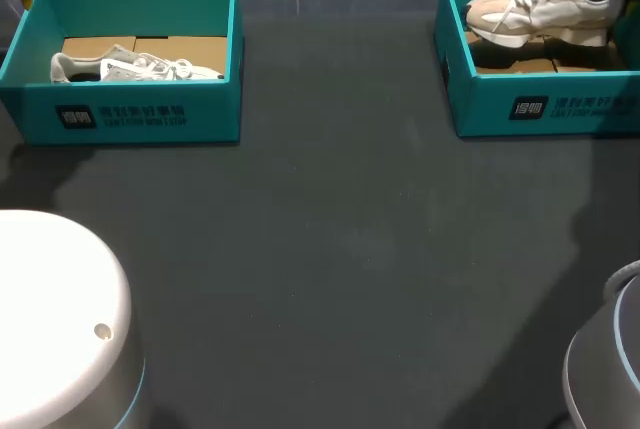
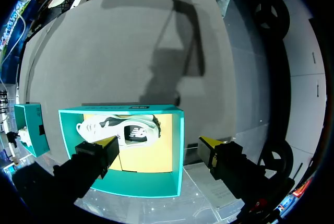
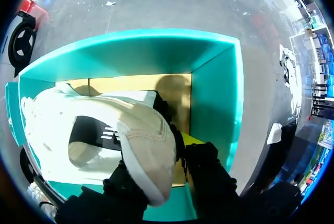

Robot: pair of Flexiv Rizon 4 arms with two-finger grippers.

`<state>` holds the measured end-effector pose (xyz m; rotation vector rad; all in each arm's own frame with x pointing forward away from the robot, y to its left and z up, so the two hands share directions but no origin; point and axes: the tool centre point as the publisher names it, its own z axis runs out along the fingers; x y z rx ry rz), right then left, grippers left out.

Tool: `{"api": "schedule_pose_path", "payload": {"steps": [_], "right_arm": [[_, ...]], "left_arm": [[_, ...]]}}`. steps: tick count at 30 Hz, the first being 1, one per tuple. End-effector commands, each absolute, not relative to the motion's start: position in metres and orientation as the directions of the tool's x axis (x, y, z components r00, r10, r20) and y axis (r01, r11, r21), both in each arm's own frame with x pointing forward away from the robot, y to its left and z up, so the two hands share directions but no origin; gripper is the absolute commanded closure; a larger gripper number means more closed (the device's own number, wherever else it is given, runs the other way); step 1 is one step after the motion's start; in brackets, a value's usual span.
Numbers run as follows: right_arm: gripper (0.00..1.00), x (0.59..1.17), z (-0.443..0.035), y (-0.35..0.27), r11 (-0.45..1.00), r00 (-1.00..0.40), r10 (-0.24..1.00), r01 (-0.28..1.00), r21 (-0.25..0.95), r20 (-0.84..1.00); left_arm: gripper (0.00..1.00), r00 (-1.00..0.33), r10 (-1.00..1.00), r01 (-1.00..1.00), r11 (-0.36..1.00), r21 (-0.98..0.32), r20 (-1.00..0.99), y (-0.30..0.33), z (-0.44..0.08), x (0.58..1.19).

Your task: Take the shoe out of the shoebox, open the shoe tongue, remove and reinsert the insole, then place the shoe into the shoebox

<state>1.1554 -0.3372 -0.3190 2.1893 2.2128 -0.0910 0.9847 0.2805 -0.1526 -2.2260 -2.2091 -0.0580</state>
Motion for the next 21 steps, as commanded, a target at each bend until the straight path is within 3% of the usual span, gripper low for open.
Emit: {"api": "schedule_pose_path", "payload": {"steps": [1, 21], "right_arm": [[1.0, 1.153, -0.302, -0.336, 0.012, -0.014, 0.998, 1.0, -0.028, -0.06], [1.0, 1.158, -0.221, -0.331, 0.044, -0.043, 0.993, 0.999, 0.011, -0.114]], "left_arm": [[0.0, 0.009, 0.999, 1.0, -0.009, 0.024, 0.031, 0.281, -0.152, 0.984], [0.0, 0.009, 0.999, 1.0, -0.009, 0.024, 0.031, 0.281, -0.152, 0.984]]}}
